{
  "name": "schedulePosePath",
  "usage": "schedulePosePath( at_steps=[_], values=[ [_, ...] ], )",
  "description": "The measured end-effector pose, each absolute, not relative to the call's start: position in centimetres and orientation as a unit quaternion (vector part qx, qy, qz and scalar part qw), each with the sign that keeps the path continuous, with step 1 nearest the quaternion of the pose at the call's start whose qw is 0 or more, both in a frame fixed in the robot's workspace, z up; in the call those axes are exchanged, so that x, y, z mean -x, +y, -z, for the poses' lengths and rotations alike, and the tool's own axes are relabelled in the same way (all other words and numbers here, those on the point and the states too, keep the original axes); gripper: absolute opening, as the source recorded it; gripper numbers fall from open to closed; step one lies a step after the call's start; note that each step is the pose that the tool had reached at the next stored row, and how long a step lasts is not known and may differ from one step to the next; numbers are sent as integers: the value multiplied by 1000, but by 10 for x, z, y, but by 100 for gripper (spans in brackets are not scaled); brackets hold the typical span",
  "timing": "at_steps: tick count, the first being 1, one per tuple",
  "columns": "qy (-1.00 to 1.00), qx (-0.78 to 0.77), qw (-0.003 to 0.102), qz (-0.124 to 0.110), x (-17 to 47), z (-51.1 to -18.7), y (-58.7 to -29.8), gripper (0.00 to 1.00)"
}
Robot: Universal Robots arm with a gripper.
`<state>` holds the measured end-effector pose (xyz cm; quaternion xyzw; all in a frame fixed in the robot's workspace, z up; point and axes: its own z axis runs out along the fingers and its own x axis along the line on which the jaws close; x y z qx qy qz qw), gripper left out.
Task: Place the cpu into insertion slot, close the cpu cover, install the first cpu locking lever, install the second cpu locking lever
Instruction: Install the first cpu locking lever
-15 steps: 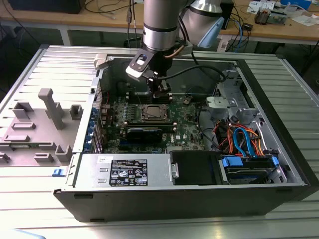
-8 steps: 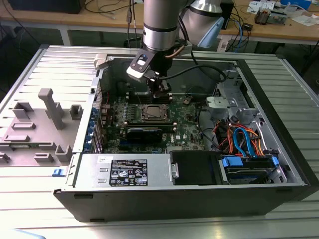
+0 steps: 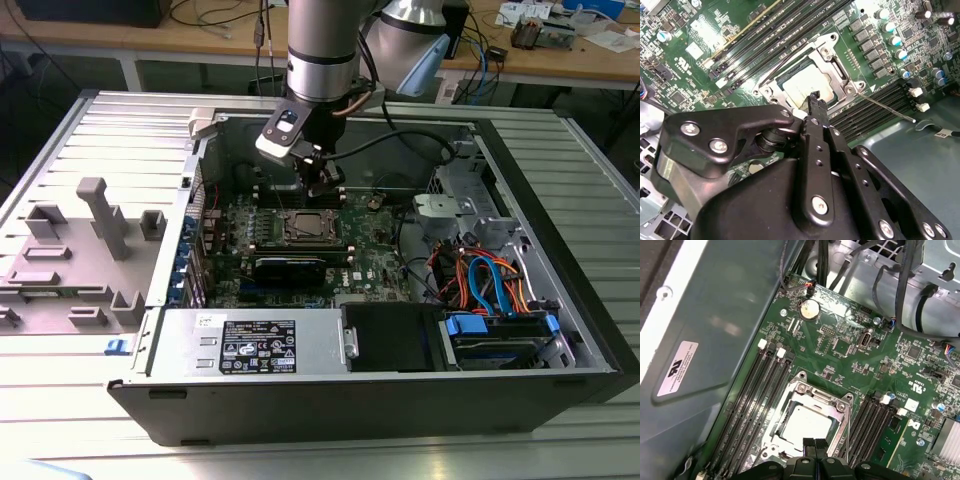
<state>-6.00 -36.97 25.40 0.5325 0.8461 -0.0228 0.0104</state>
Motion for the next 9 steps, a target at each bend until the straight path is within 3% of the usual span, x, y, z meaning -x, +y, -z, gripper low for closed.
schedulePosePath(
  at_steps=[9],
  values=[
    [854,-520,11,23,60,-254,-370,11]
  ],
)
